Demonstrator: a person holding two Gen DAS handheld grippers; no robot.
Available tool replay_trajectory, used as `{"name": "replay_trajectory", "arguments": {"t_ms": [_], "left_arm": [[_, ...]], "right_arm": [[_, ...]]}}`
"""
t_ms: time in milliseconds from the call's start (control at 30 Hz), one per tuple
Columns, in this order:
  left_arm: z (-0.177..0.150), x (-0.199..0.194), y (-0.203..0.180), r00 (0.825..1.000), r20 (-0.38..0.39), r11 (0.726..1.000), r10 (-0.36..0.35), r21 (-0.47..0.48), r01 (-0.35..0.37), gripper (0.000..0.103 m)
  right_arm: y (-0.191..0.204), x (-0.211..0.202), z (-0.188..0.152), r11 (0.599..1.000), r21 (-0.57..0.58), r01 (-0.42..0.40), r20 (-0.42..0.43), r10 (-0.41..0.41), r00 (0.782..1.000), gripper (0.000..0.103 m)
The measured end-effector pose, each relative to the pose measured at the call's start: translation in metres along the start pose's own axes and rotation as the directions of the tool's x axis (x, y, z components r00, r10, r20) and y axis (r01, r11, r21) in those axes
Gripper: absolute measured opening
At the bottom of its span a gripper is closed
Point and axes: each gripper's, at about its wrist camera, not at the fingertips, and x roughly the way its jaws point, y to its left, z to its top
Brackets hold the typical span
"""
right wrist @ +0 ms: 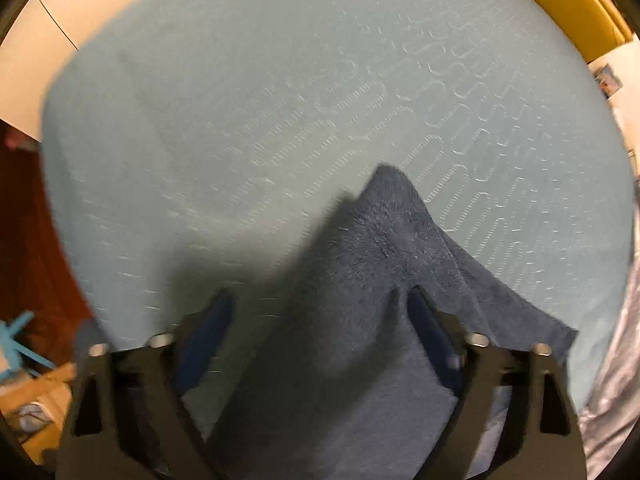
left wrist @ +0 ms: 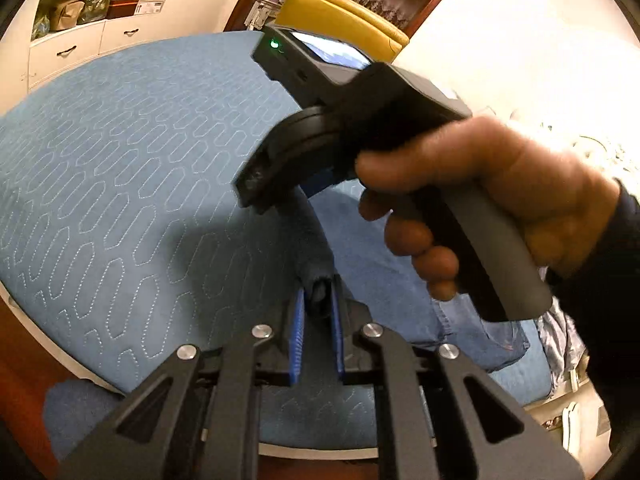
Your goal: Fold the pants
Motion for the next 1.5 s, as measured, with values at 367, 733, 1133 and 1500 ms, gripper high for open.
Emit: {"name": "replay_trajectory", "arguments": {"t_ms": [367, 733, 1133, 1500], "left_arm": [[-0.041, 0.03, -0.037, 0.99, 0.096, 0.994, 0.107, -0.04, -0.104, 0.071], [-0.06, 0.038, -0.228, 0.918, 0.355, 0.863, 0.175, 0.395, -0.317, 0.011], [-0.26, 0.191, -0.434, 0.975, 0.218, 0.464, 0.039, 0.86, -0.211, 0.016], [-0.33, 0.217, -0.448, 0.929, 0.37, 0.181, 0.004, 0.913, -0.365, 0.028]], "right_arm": [[-0.034, -0.02, -0.014, 0.99, 0.113, -0.084, 0.059, 0.077, 0.995, 0.017], [-0.153, -0.114, -0.111, 0.893, 0.262, -0.365, 0.281, 0.291, 0.914, 0.011], [-0.403, -0.054, -0.4, 0.669, 0.529, -0.522, 0.501, 0.25, 0.828, 0.011], [-0.448, 0.059, -0.459, 0.609, 0.538, -0.583, 0.515, 0.311, 0.799, 0.026]]}}
